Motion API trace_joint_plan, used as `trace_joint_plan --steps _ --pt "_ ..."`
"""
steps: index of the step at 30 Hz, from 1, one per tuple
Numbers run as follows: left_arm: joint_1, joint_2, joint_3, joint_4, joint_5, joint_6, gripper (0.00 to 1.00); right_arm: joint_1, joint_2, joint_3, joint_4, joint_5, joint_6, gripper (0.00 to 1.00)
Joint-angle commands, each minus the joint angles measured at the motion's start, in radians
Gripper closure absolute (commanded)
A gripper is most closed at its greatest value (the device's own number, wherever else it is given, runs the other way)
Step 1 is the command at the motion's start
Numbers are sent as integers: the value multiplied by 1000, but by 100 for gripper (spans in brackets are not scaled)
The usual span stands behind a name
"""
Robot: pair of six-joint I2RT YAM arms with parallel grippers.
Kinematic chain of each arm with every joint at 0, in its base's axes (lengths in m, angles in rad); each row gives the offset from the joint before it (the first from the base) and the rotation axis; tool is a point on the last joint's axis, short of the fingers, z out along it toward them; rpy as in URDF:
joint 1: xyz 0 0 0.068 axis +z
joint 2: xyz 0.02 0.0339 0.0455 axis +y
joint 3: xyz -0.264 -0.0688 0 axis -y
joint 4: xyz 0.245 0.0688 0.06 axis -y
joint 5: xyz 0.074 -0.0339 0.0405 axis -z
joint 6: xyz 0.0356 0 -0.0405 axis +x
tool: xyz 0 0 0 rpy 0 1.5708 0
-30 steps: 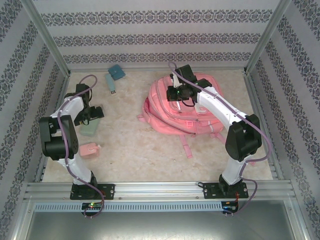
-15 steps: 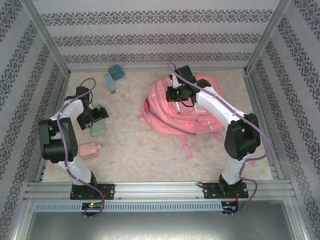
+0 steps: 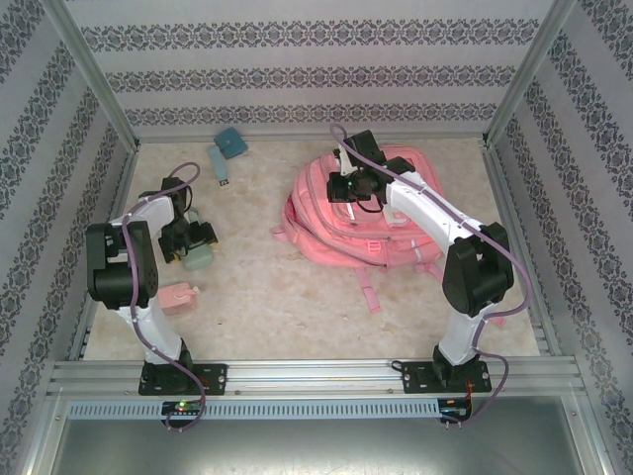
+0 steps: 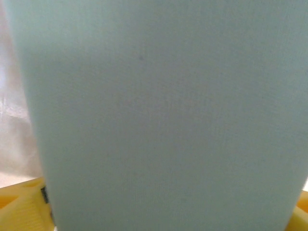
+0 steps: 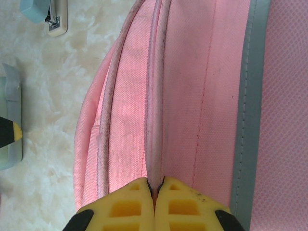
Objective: Pack the student bag
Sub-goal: Pick up the pencil pouch from the middle-left of the table, then place the pencil pouch in the student bag.
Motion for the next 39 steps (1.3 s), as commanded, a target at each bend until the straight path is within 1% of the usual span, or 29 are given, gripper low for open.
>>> trace_joint_plan --steps 1,3,4,9,14,17,21,25,29,31,34,39 --pt "-16 -15 15 -35 -45 7 17 17 -12 25 64 -42 11 100" --pt "-21 -35 13 -32 -42 9 29 12 -18 25 61 -42 11 100" --pt "-25 -46 11 -30 -39 7 34 9 -21 23 61 -44 13 100" --pt "-54 -100 10 -40 -20 -13 33 -22 -50 30 58 -66 29 100" --pt "-126 -162 19 -31 71 -66 32 -88 -103 44 63 -108 63 100" --pt "-209 -184 45 -11 108 -115 33 -130 -136 53 64 -128 76 100" --pt "-352 -177 102 49 159 -190 35 -181 -175 54 80 -174 96 100" --pt "-475 -114 196 96 178 -261 35 -221 -209 38 109 -220 125 100" --pt "-567 -40 273 178 217 -325 35 -249 -236 10 144 -250 158 100" --pt "-605 25 338 197 229 -341 35 -250 -245 8 146 -254 161 100" --pt "-638 128 450 192 235 -358 35 -250 -254 7 146 -262 161 100" --pt "-657 276 590 216 269 -385 35 -251 -267 5 132 -261 163 100"
